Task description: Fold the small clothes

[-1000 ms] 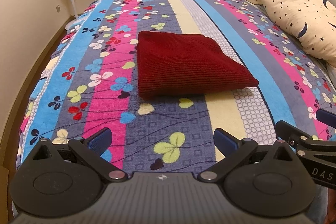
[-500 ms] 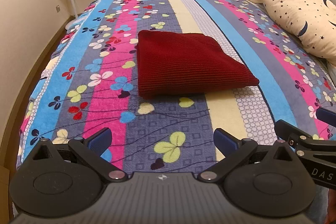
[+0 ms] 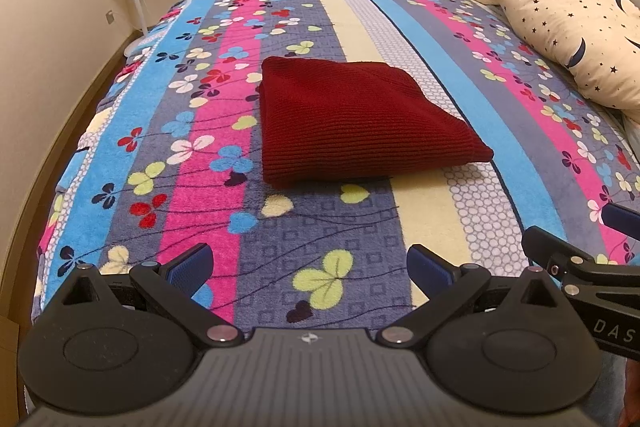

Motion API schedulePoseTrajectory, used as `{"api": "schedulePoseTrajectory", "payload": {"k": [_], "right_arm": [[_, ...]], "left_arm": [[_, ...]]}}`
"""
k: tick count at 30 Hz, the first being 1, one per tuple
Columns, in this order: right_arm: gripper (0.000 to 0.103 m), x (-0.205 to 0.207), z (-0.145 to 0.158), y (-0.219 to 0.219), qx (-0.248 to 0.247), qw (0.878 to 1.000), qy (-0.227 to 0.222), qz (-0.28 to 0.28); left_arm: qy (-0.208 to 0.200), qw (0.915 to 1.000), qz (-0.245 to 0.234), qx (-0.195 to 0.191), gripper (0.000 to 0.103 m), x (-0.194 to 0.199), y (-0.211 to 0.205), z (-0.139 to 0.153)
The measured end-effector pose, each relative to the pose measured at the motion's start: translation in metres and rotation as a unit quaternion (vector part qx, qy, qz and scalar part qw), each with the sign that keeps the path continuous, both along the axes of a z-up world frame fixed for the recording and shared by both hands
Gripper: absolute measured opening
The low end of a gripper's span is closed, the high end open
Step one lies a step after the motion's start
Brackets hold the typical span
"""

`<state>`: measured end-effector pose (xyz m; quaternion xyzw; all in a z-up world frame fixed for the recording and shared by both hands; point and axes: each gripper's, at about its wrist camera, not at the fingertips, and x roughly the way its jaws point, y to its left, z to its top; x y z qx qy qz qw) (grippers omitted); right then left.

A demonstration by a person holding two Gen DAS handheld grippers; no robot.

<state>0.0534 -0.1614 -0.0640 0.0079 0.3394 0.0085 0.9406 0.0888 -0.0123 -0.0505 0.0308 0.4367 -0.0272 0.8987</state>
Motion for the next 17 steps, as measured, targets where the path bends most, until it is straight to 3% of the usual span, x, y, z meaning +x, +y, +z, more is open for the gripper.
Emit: {"api": "schedulePoseTrajectory", "payload": {"k": [17], "right_arm": [[0.099, -0.0002, -0.0019, 0.0006, 0.002, 1.000, 0.002, 0.006]], "left_arm": [[-0.009, 0.9999, -0.002, 0.011, 0.103, -0.0053, -0.0028, -0.0003]]}}
